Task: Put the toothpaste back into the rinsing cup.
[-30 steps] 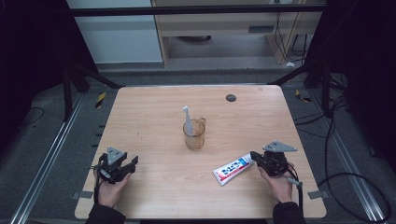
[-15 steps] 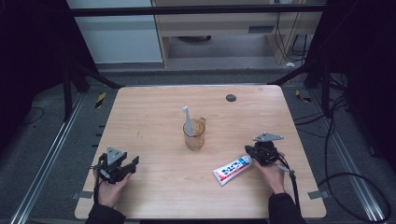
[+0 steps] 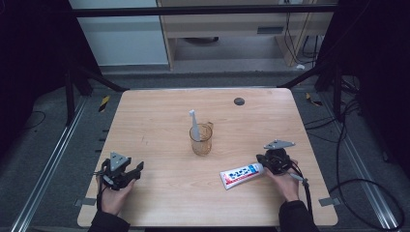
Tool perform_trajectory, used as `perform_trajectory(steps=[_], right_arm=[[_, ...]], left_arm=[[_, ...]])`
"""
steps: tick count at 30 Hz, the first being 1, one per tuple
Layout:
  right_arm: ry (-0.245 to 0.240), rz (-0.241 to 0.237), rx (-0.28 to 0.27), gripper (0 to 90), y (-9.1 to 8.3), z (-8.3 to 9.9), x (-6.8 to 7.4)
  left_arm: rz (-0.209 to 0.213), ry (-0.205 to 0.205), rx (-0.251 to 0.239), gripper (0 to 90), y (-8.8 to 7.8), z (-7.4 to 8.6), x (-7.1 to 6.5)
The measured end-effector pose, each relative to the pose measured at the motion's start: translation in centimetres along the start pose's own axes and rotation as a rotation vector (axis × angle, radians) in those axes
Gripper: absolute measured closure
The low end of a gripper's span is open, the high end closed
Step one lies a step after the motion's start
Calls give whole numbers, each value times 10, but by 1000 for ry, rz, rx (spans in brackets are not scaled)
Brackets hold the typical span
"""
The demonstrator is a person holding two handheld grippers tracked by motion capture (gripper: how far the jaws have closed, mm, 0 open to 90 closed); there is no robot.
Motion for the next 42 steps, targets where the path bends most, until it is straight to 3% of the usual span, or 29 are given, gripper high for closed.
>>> perform_trajectory(steps=[6,18,42], right_arm=[[5,-7,14,900,-8,7,-2],[-30,-23,35,900,-24,20,5],[-58,-91,68,900,-39,39,33]], left_arm=[[3,5,-1,459,0,0,-1],[7,5,1,452,0,0,-1],[11,11,3,446,0,1,-2]])
Point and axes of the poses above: each handheld gripper's, and its own axes: y roughly forward along the jaws, z roughly out of its underside, x roughly to its left, the point moved 5 cm from there along y, roughly forward along the jaws, and after that the axes turned 1 degree about -x, right-handed, at the moved point
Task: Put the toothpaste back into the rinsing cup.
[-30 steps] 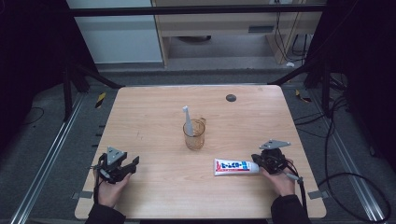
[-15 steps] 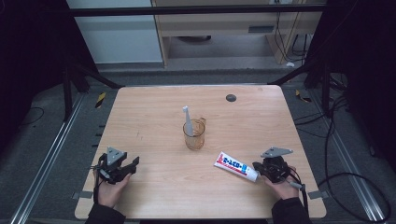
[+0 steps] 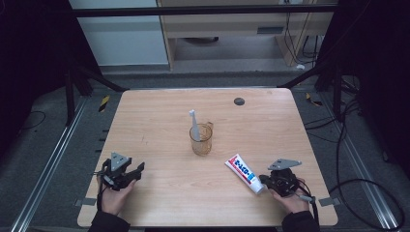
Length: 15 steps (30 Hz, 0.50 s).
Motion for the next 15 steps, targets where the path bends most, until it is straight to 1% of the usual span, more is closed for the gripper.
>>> perform_trajectory(steps=[2,5,6,12,15], right_arm=[[0,-5,6,900,1,0,2],[-2,-1,10,899,1,0,1],[-2,7,10,899,0,0,0],[19,33,-27,874,-7,-6,-5],[17,52,-31,851,-10,-11,-6]], left_arm=[[-1,1,0,445,0,0,0],[0,-2,-2,445,0,0,0],[0,-3,-3,445,0,0,1],[0,0,1,442,1,0,0],[-2,1,3,440,2,0,0]])
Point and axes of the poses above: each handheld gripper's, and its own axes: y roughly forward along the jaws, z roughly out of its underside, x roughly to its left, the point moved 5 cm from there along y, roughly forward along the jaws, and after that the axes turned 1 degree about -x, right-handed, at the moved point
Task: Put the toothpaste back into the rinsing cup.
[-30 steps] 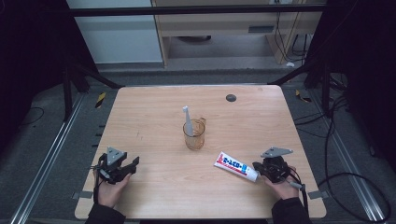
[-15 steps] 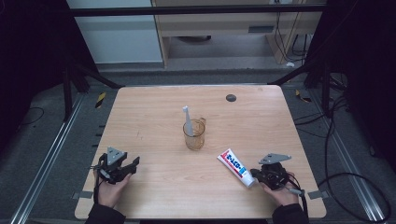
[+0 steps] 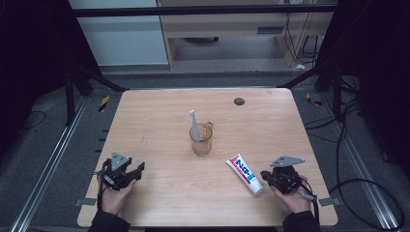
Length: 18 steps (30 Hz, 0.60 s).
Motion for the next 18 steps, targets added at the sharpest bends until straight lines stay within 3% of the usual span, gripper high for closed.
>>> perform_trajectory(steps=[9,18], right_arm=[[28,33,-9,738,-3,-14,1],[41,35,-18,591,-6,-28,6]], left_arm=[[0,5,0,434,0,0,0],[-2,8,3,432,1,0,0]])
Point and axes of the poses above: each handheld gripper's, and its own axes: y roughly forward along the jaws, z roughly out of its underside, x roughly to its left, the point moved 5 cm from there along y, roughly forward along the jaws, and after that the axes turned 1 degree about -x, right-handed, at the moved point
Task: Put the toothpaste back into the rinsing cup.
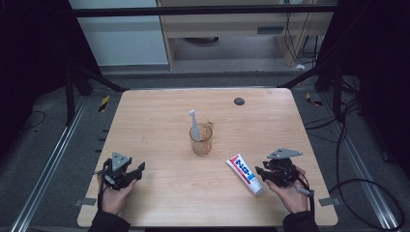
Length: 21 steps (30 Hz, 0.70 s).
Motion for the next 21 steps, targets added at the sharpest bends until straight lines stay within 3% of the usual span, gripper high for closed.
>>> perform_trajectory(steps=[10,21], right_arm=[[16,-6,31,513,3,-9,6],[-12,-27,53,439,12,-22,17]], left_arm=[[4,9,4,426,0,0,-1],[4,10,2,424,0,0,-2]])
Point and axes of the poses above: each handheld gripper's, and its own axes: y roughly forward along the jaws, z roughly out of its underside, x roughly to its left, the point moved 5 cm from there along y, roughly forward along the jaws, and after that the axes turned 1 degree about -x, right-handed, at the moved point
